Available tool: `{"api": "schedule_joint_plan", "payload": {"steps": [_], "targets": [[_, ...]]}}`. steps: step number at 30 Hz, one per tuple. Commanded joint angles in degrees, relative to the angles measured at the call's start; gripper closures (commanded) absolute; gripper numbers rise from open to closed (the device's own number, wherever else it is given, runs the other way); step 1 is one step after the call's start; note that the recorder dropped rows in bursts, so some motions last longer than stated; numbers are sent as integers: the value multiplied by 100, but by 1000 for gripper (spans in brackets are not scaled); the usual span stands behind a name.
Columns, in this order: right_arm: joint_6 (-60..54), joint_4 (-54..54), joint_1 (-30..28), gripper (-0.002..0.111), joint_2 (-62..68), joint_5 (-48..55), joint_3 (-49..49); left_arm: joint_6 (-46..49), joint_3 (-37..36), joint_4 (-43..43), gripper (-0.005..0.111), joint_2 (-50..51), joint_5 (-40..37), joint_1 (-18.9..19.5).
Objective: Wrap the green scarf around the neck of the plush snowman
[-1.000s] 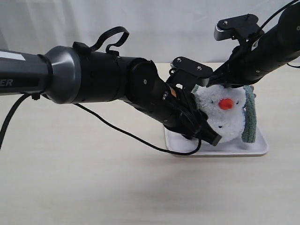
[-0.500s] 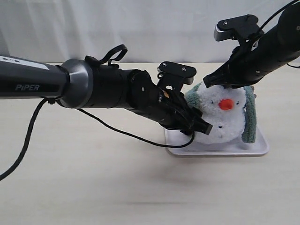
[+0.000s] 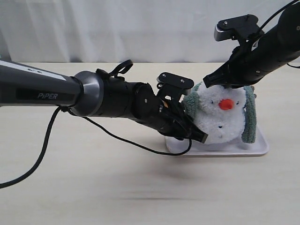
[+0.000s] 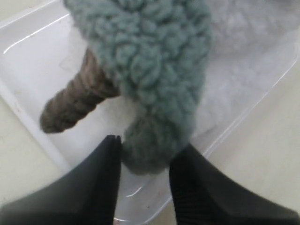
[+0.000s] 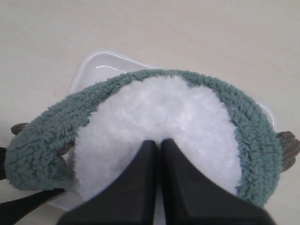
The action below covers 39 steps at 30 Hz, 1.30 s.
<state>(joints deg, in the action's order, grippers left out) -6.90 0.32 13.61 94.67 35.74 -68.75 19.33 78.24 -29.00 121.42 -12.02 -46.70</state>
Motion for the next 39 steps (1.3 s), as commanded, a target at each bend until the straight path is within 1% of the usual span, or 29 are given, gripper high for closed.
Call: {"api": "schedule_joint_plan", "payload": {"steps": [1, 7, 10, 14, 18, 20, 21, 22, 24, 25, 27, 32, 37, 39], "targets": [[5, 33, -17, 104, 40, 117, 44, 27, -16, -17, 88, -90, 285, -118], [5, 33, -17, 104, 40, 143, 44, 184, -16, -5, 107, -111, 367, -258], [5, 33, -17, 104, 40, 154, 44, 206, -16, 5, 107, -182, 318, -271], [5, 33, -17, 104, 40, 154, 44, 206, -16, 240, 107, -413, 238, -271], [5, 33, -17, 104, 40, 154, 44, 206, -16, 240, 107, -597, 173, -271], [5, 33, -17, 104, 40, 154, 44, 206, -16, 240, 107, -597, 162, -301], [5, 49, -17, 104, 40, 166, 44, 256, -16, 383, 107, -582, 150, -379], [5, 49, -17, 104, 40, 166, 44, 382, -16, 398, 107, -582, 169, -424], [5, 47, -17, 104, 40, 188, 44, 919, -16, 475, 107, -582, 390, -663], [5, 47, -17, 104, 40, 188, 44, 1356, -16, 486, 107, -558, 564, -799], [5, 47, -17, 104, 40, 188, 44, 1595, -16, 494, 107, -496, 670, -864], [5, 59, -17, 104, 40, 200, 44, 1594, -16, 564, 107, -229, 315, -731], [5, 59, -17, 104, 40, 200, 44, 1594, -16, 627, 107, -78, 246, -720], [5, 56, -17, 104, 40, 222, 44, 1594, -16, 779, 107, -78, 40, -720]]}}
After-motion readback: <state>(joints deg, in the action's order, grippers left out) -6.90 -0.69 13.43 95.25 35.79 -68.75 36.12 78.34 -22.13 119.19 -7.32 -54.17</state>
